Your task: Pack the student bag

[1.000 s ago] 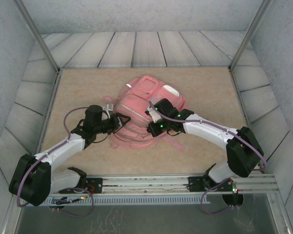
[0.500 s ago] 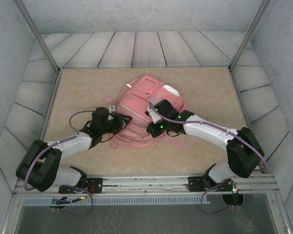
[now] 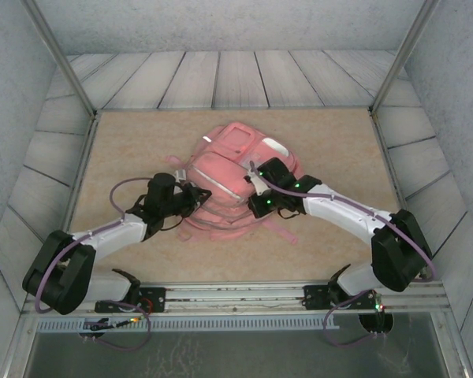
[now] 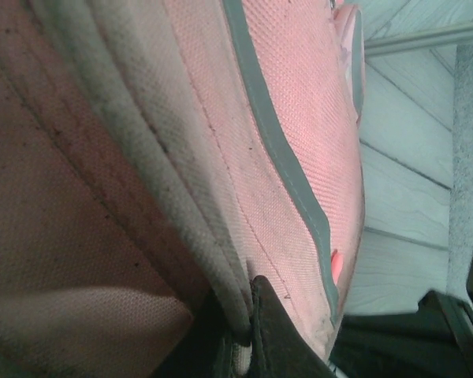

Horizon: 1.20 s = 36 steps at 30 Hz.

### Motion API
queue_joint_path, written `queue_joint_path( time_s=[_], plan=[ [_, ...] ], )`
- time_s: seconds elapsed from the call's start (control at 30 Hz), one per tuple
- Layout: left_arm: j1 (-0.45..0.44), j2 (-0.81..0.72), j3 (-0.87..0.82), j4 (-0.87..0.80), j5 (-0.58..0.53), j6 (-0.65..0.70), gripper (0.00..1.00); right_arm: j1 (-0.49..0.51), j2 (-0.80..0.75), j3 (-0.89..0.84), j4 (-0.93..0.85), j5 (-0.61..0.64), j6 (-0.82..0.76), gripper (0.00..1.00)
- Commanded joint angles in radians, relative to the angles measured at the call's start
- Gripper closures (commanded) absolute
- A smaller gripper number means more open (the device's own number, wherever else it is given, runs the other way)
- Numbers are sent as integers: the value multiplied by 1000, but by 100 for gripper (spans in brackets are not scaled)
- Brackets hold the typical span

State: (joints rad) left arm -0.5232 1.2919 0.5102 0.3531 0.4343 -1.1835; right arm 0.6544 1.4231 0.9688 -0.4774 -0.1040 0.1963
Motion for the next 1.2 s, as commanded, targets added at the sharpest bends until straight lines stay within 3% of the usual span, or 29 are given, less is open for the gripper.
queue_joint_path(
  time_s=[0.0,0.13,0.4,0.47,0.53,0.63,0.73,0.83,1.0,1.07,1.17],
  plan=[
    [17,-23,36,-108,46,99,100,-100,3,25,-106,152,2,100],
    [31,-26,47,-156,66,150,100,-141,-1,34,-118,191,1,100],
    [42,8,79,-174,124,209,99,-141,5,19,-60,29,-22,100],
    [42,8,86,-172,133,224,90,-141,4,18,-58,-23,-28,94],
    [40,-23,78,-157,137,244,75,-142,-7,24,-62,-68,-34,87],
    [42,-99,95,-239,93,326,54,-141,-39,33,-74,-94,-40,68],
    [48,-174,146,-404,-12,427,35,-142,-74,50,-109,-86,-53,56],
    [60,-254,171,-500,-157,517,22,-141,-104,74,-136,-32,-66,40],
    [93,-378,167,-535,-506,675,0,-178,-137,94,-73,227,-72,12],
    [117,-411,132,-484,-654,761,0,-228,-159,63,28,334,-71,1],
    [182,-405,80,-401,-801,867,0,-313,-192,-22,237,445,-78,0]
  ],
)
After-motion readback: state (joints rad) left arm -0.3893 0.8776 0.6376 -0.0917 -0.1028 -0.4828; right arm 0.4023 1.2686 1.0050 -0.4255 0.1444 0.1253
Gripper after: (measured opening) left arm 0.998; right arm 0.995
